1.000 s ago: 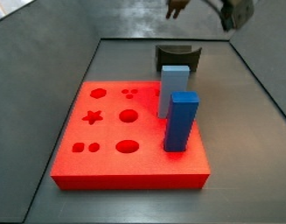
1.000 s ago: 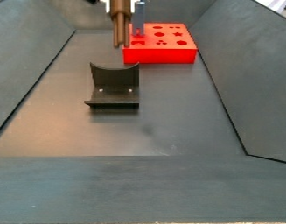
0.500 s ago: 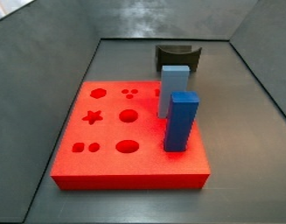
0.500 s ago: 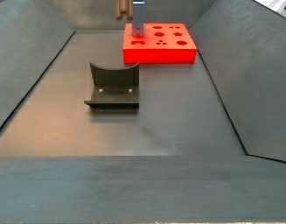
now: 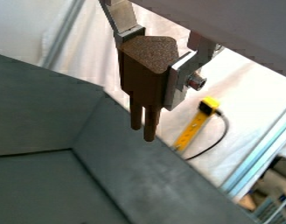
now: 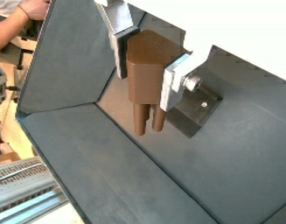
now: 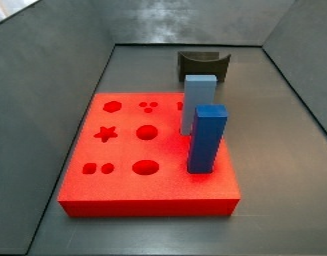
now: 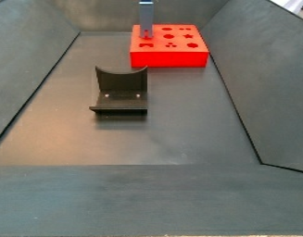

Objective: Pick up the 3 prong object. Move up. Place the 3 prong object on the fixture. Regrasp the 3 prong object. Move to above the board. Insert the 3 prong object.
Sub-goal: Move to above the board.

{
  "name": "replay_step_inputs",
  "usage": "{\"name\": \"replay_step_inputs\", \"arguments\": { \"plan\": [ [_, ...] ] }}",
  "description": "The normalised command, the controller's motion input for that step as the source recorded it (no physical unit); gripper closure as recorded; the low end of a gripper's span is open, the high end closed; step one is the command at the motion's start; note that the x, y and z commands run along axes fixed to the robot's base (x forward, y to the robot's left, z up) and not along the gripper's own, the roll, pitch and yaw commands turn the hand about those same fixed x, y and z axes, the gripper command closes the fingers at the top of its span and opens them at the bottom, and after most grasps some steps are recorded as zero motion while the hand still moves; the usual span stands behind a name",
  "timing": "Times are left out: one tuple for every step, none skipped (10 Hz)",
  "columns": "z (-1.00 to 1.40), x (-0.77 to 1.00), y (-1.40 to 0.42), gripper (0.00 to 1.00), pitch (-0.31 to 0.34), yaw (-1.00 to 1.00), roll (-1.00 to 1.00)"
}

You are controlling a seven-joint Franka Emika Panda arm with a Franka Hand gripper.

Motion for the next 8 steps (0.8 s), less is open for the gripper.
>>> {"name": "replay_step_inputs", "arguments": {
  "plan": [
    [0.17,-0.4,-1.0,1.0,0.043,-0.07,-1.0],
    [0.19,-0.42,-1.0,1.0,0.033,-0.07,-1.0],
    [0.18,-0.43,-1.0,1.0,0.031,-0.07,-1.0],
    [0.18,-0.44,-1.0,1.0,0.03,-0.07,-1.0],
    [0.18,-0.46,-1.0,1.0,0.032,-0.06,-1.0],
    [0.19,-0.48,-1.0,1.0,0.029,-0.06,-1.0],
    [0.19,-0.51,-1.0,1.0,0.025,-0.06,-1.0],
    [0.12,-0.36,-0.61,1.0,0.014,-0.05,-1.0]
  ]
}}
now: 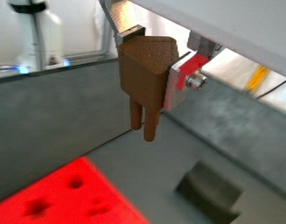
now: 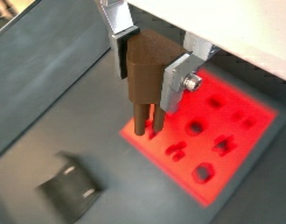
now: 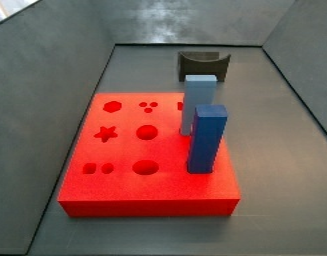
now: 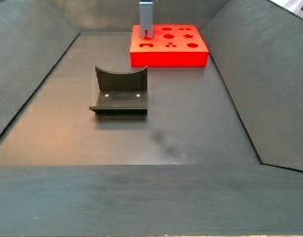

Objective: Pick up the 3 prong object. Move up. Place the 3 prong object on the fixture. Regrasp the 3 prong object. Move to above the board. Insert the 3 prong object.
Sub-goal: Move to above the board, then insert the 3 prong object.

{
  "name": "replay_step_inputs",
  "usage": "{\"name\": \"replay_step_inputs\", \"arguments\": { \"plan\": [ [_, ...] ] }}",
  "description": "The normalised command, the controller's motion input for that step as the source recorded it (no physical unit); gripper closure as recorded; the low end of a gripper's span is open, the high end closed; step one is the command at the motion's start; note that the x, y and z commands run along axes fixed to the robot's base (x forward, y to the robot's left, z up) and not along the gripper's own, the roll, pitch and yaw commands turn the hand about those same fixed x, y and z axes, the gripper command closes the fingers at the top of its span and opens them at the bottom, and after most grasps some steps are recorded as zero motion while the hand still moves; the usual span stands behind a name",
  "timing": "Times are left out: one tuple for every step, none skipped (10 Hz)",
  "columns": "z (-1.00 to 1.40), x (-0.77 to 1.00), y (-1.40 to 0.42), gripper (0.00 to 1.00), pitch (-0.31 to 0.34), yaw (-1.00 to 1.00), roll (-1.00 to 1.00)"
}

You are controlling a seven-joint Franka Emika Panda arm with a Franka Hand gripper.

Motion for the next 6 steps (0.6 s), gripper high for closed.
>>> {"name": "replay_step_inputs", "arguments": {
  "plan": [
    [0.07,-0.24,-0.35,1.0,0.005,-0.05,-1.0],
    [0.04,-0.19,-0.22,1.0,-0.007,-0.05,-1.0],
    [0.03,-0.13,-0.09,1.0,-0.027,-0.03,-0.73],
    [0.01,-0.1,-0.03,1.0,-0.042,-0.01,-0.45],
    [0.0,-0.08,-0.01,1.0,-0.047,-0.01,-0.29],
    [0.0,-0.03,0.0,1.0,0.0,0.0,0.0]
  ]
}}
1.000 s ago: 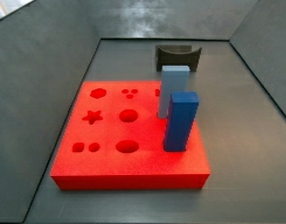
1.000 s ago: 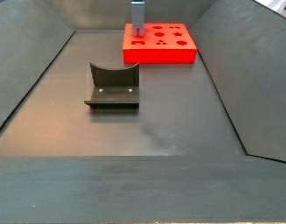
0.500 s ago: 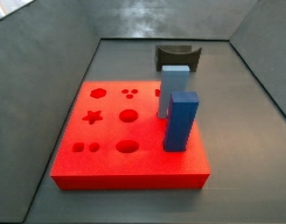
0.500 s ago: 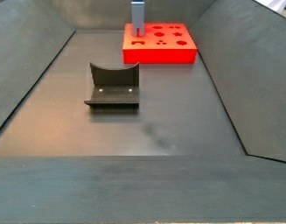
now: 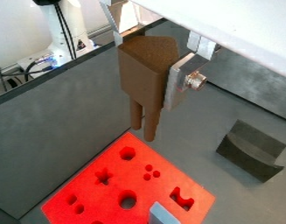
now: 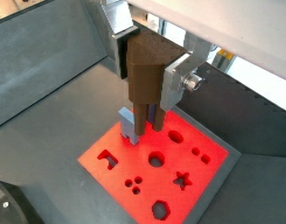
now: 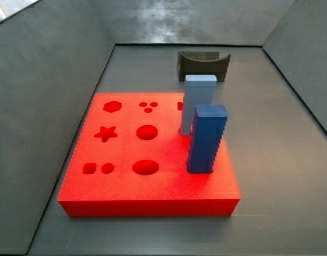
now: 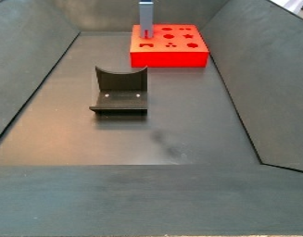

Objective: Pick up the 3 prong object. Move up. Place the 3 prong object on the fixture. Regrasp the 3 prong object. Move to above the board. Insert the 3 prong object.
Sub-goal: Insert the 3 prong object.

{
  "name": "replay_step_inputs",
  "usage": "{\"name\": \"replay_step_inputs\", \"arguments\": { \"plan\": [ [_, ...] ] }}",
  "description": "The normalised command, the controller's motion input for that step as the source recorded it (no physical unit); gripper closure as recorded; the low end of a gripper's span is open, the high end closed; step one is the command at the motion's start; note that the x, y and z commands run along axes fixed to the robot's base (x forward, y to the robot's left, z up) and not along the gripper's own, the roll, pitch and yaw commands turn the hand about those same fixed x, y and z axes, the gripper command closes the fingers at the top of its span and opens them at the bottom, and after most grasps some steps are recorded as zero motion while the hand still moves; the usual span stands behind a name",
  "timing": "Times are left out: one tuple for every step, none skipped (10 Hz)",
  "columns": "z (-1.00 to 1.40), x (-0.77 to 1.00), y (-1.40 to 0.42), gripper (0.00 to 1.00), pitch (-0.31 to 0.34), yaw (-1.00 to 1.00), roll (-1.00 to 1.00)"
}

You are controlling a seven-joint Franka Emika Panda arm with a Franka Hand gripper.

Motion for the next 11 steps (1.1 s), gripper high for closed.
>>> {"name": "replay_step_inputs", "arguments": {
  "plan": [
    [-0.31,0.0,0.13,1.0,0.0,-0.17,-0.02],
    [-0.63,0.0,0.33,1.0,0.0,-0.56,-0.09],
    [-0.72,0.0,0.03,1.0,0.0,-0.85,-0.09],
    [-0.71,-0.06,0.0,1.0,-0.059,-0.96,-0.08],
    [-0.69,-0.06,0.0,1.0,-0.07,-0.97,-0.07],
    [-0.65,-0.05,-0.02,1.0,-0.109,-0.97,-0.07],
    [-0.63,-0.04,-0.02,1.0,-0.127,-0.99,-0.06],
    [-0.63,-0.03,-0.02,1.0,-0.113,-0.98,-0.06],
    [-0.82,0.06,0.0,1.0,-0.004,-0.92,-0.07],
    [-0.91,0.16,0.06,1.0,0.0,-0.89,-0.06],
    [-0.92,0.12,0.1,1.0,0.0,-0.86,-0.06]
  ]
}}
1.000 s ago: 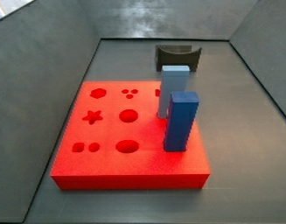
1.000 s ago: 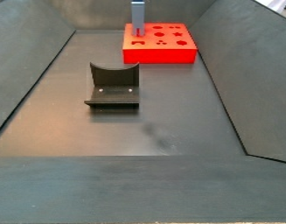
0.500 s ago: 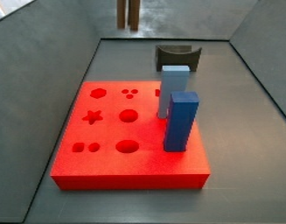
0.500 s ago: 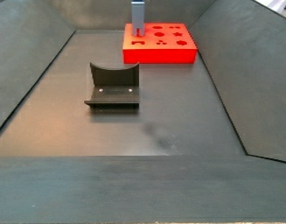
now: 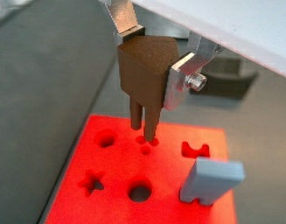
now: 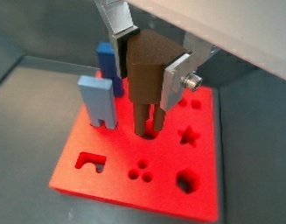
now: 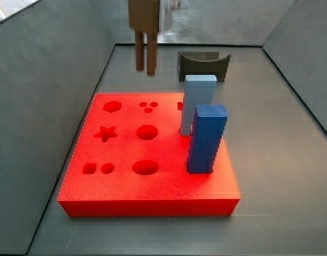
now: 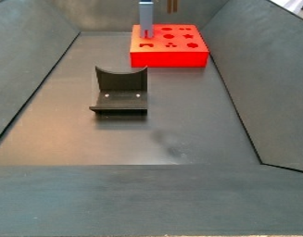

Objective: Pick up the 3 prong object. Move up. Place the 3 prong object on the fixture. Regrasp the 3 prong object. Move to above the board. Insert the 3 prong object.
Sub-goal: Insert the 3 prong object.

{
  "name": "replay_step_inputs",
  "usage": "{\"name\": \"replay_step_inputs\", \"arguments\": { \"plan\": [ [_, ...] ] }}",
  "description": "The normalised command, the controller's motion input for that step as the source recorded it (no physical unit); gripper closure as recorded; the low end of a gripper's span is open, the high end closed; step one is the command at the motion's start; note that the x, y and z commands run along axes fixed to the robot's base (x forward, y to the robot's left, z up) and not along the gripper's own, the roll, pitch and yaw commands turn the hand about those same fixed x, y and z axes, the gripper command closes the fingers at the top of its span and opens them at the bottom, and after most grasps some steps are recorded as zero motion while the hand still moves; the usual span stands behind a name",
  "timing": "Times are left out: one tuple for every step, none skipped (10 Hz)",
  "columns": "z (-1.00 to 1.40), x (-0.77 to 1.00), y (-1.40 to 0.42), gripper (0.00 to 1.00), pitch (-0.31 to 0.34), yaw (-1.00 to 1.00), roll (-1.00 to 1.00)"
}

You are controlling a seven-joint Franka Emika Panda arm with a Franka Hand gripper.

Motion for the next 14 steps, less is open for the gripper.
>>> {"name": "replay_step_inputs", "arguments": {
  "plan": [
    [-0.95,0.05,0.26,1.0,0.0,-0.72,-0.03],
    [-0.28,0.0,0.3,1.0,-0.029,-0.2,-0.04],
    [0.0,0.0,0.0,1.0,0.0,0.0,-0.01],
    [-0.79,0.04,0.3,1.0,0.0,-0.07,0.0],
    [-1.0,0.08,0.44,1.0,0.06,-0.54,-0.04],
    [-1.0,0.02,0.35,1.0,0.046,-0.64,-0.03],
    [-0.12,0.12,0.12,1.0,0.007,-0.22,-0.09],
    [0.0,0.0,0.0,1.0,0.0,0.0,-0.02],
    [-0.71,-0.15,-0.2,1.0,-0.087,-0.22,0.0],
    [-0.83,-0.23,-0.47,1.0,-0.099,-0.16,0.1],
    [-0.02,0.0,0.0,1.0,0.0,0.0,0.0],
    [-0.68,0.0,0.31,1.0,0.02,-0.48,0.07],
    [-0.87,0.02,0.18,1.0,0.051,-0.85,0.01],
    [-0.55,0.02,0.12,1.0,0.0,-0.89,0.0]
  ]
}}
